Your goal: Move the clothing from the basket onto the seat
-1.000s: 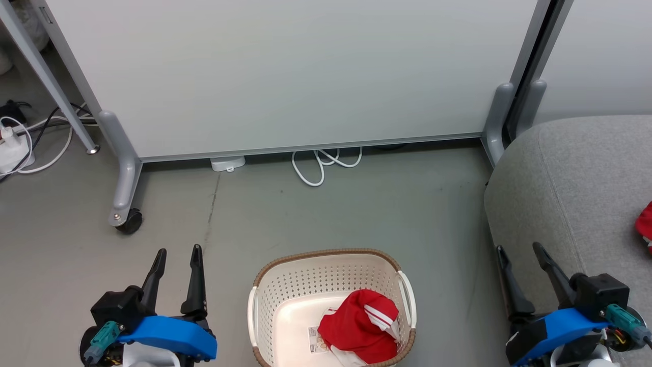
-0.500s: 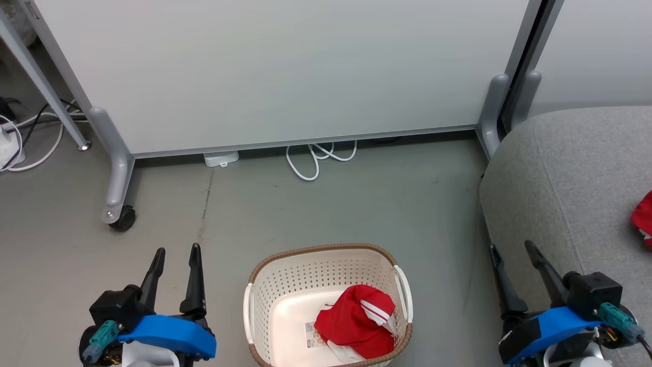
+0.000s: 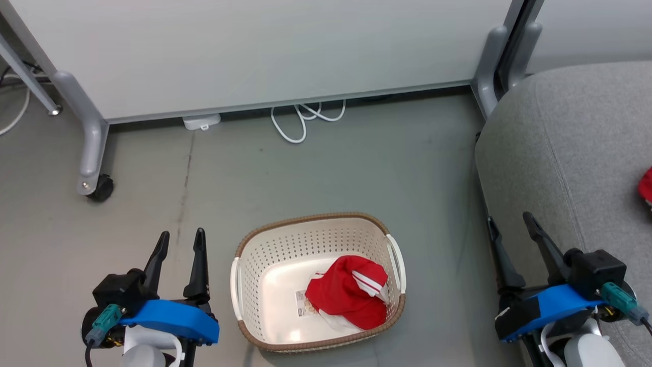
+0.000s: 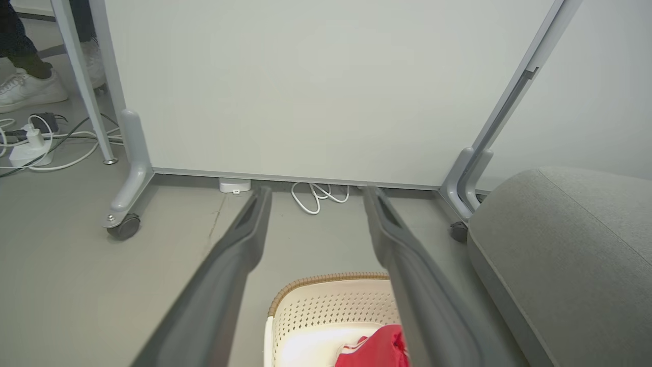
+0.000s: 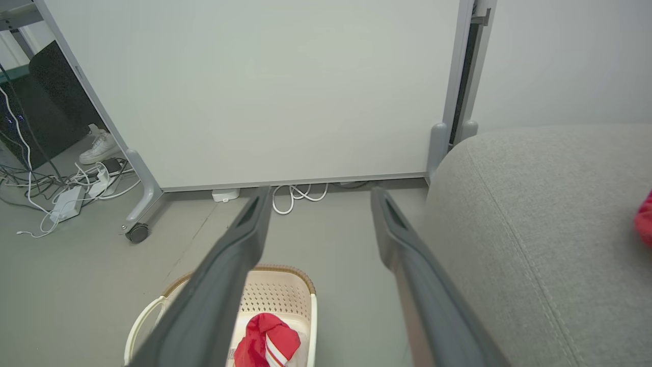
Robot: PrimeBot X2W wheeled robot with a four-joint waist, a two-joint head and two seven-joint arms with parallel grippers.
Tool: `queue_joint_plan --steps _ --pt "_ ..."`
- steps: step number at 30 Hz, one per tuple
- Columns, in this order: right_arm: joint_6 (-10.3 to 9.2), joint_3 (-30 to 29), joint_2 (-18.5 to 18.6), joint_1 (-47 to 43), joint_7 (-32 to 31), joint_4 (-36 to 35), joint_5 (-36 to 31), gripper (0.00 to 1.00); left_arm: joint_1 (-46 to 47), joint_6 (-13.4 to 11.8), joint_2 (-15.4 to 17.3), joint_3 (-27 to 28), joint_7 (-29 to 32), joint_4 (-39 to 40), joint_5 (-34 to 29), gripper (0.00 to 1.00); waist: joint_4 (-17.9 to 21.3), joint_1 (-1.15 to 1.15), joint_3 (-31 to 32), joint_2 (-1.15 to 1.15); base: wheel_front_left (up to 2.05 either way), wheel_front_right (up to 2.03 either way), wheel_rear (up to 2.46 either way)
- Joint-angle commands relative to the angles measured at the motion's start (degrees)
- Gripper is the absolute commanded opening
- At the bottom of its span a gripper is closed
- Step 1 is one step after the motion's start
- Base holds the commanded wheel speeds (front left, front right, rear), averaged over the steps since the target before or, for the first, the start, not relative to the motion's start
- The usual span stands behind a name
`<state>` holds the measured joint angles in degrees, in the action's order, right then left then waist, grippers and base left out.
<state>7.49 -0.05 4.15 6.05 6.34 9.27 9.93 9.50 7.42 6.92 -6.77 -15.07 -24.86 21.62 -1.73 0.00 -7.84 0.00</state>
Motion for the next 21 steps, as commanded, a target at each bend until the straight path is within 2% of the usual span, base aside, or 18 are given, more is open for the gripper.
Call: queue_joint_plan --steps 1,13,21 --pt "0.01 0.1 0.0 1.3 0.3 -0.4 -0.1 1.00 1.5 0.1 0.3 -0.7 -0.2 -0.3 0.2 1.00 1.5 0.00 -3.4 0.00 0.00 0.00 0.00" --pt "0.01 3.8 1.2 11.0 0.7 -3.0 -0.3 1.00 10.1 0.1 1.7 -5.4 -0.2 -4.5 2.1 1.00 8.4 0.00 -18.4 0.00 0.00 0.00 0.00" --pt "0.01 7.6 0.4 17.2 2.1 -3.3 0.4 1.00 17.4 0.1 3.4 -11.2 -0.2 -9.6 3.4 1.00 12.8 0.00 -27.2 0.00 0.00 0.00 0.00"
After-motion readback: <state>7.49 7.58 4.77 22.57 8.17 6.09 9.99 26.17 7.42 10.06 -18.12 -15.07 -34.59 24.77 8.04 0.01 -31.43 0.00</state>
